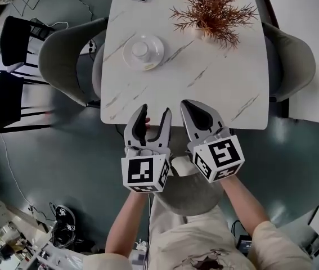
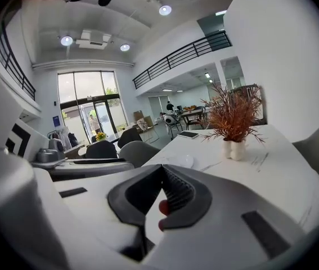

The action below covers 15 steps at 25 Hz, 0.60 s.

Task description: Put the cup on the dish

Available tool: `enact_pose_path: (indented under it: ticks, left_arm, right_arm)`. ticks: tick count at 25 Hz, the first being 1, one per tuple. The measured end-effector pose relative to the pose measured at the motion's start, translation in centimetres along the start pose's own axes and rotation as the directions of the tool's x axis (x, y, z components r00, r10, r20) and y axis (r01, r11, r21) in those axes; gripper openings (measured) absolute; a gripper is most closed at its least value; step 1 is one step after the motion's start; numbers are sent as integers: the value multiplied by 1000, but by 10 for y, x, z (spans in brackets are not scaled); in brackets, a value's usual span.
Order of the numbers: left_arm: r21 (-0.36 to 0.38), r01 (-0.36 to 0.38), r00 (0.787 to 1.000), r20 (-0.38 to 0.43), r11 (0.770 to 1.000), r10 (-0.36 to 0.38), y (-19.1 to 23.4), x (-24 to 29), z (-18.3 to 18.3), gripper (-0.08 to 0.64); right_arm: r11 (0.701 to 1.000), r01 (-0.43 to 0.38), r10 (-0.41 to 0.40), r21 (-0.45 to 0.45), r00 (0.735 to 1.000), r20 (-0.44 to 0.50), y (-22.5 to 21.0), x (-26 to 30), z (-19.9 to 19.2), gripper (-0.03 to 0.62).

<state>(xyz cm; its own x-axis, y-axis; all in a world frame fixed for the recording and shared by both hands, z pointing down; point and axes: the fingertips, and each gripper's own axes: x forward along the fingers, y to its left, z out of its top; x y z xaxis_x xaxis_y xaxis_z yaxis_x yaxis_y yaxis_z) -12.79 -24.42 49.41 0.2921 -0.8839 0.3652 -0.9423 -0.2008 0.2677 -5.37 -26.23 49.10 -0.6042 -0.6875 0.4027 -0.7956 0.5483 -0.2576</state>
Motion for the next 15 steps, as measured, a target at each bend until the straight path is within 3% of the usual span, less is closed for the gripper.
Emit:
enact_pose_path:
  ticks: [7,11,15]
  left_arm:
    - [-11,37,999,19,999,-36,-25,-56,33,235]
    - [-34,39,999,33,999,-38,-36,-88,51,232]
    - [-33,59,997,44,998,-58,-52,-121,71,164]
  right_arm:
    - [997,-75,75,22,997,-1,38,-42,20,5]
    - [997,-74,74,10,997,2,54,-77,38,5]
    - [991,-132,133,-17,990,39,79,-114,62,5]
